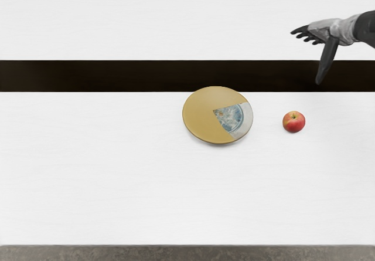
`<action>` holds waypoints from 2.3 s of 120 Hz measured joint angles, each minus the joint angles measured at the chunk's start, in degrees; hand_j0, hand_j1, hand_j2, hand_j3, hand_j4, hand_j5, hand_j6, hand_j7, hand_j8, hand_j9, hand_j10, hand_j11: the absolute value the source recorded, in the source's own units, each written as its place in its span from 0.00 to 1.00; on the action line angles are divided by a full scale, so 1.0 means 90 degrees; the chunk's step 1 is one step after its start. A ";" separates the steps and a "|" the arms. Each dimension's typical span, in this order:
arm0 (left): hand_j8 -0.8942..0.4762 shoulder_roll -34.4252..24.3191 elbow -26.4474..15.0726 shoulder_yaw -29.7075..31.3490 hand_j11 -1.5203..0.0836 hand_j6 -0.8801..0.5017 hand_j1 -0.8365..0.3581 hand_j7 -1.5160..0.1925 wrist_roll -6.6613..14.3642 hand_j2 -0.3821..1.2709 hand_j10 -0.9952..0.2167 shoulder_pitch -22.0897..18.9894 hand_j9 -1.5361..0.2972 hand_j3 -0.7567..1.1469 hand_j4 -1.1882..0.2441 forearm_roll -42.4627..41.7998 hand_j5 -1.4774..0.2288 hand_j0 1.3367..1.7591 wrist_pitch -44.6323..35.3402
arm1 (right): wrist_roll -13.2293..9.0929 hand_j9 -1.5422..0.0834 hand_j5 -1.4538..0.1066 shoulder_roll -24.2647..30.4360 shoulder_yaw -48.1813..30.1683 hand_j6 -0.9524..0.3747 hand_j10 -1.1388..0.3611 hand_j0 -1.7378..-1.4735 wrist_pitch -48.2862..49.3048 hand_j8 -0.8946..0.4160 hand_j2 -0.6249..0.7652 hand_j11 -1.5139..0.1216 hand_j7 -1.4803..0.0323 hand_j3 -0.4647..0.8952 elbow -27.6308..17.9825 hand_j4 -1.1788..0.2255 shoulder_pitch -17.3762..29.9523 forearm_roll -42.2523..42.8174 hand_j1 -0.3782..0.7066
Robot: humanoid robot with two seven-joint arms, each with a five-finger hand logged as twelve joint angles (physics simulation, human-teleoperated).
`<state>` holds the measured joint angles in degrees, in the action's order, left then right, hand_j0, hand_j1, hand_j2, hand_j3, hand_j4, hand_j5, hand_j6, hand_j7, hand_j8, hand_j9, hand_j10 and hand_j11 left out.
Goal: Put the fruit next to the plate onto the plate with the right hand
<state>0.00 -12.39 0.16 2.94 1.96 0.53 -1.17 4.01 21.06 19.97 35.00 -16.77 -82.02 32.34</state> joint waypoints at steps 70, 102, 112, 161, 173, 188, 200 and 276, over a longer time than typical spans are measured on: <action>0.65 0.0000 0.0000 -0.0001 0.95 0.64 0.99 0.89 -0.0001 0.23 0.82 0.0004 0.84 0.40 0.83 0.0000 0.87 0.76 0.0000 | -0.1431 0.93 0.91 0.1822 -0.1378 0.70 0.74 0.30 0.0000 0.66 0.45 0.91 0.96 0.34 -0.3435 0.82 -0.0198 -0.0010 0.05; 0.65 0.0000 0.0000 -0.0001 0.95 0.64 0.99 0.89 -0.0001 0.23 0.82 0.0001 0.84 0.40 0.83 0.0001 0.87 0.76 0.0000 | -0.3332 0.93 0.91 0.2292 -0.1576 0.70 0.74 0.30 -0.1169 0.66 0.45 0.91 0.96 0.34 -0.5916 0.82 0.0083 0.0554 0.05; 0.65 0.0000 0.0000 0.0000 0.95 0.64 0.99 0.89 -0.0002 0.23 0.82 0.0005 0.84 0.40 0.83 0.0001 0.87 0.76 0.0000 | -0.3569 0.93 0.91 0.2289 -0.1581 0.70 0.74 0.30 -0.1823 0.66 0.45 0.91 0.96 0.34 -0.6243 0.82 0.0123 0.0715 0.05; 0.65 0.0000 0.0000 0.0000 0.95 0.64 0.99 0.89 -0.0001 0.23 0.82 0.0000 0.84 0.40 0.83 0.0001 0.87 0.76 -0.0002 | -0.4310 0.93 0.91 0.2544 -0.1499 0.70 0.74 0.30 -0.3810 0.66 0.45 0.91 0.96 0.34 -0.7836 0.82 0.0769 0.2065 0.05; 0.65 0.0000 0.0000 -0.0001 0.95 0.64 0.99 0.89 -0.0002 0.23 0.82 0.0000 0.84 0.40 0.83 0.0001 0.87 0.76 -0.0002 | -0.4325 0.93 0.91 0.2517 -0.1491 0.70 0.74 0.30 -0.4073 0.66 0.45 0.91 0.96 0.34 -0.7862 0.82 0.1022 0.2499 0.05; 0.65 0.0000 0.0000 -0.0003 0.95 0.64 0.99 0.89 -0.0001 0.23 0.82 0.0002 0.84 0.40 0.83 0.0001 0.87 0.76 -0.0001 | -0.4332 0.93 0.91 0.2176 -0.1482 0.70 0.74 0.30 -0.4379 0.66 0.45 0.91 0.96 0.34 -0.7702 0.82 0.1240 0.2747 0.05; 0.65 0.0000 0.0000 -0.0002 0.95 0.64 0.99 0.89 -0.0002 0.23 0.82 0.0003 0.84 0.40 0.83 0.0001 0.87 0.76 0.0000 | -0.4334 0.93 0.91 0.1999 -0.1483 0.69 0.74 0.30 -0.4494 0.66 0.45 0.90 0.96 0.34 -0.7534 0.82 0.1363 0.2848 0.06; 0.65 0.0000 0.0000 -0.0001 0.95 0.64 0.99 0.89 -0.0003 0.23 0.82 0.0007 0.84 0.40 0.83 0.0001 0.87 0.76 0.0000 | -0.4335 0.68 0.65 0.1871 -0.1495 0.46 0.53 0.30 -0.4814 0.42 0.40 0.66 0.69 0.34 -0.7335 0.60 0.1650 0.3129 0.39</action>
<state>0.00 -12.39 0.15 2.92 2.02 0.53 -1.17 -35.00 37.91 6.52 -8.32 -82.78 -67.17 60.49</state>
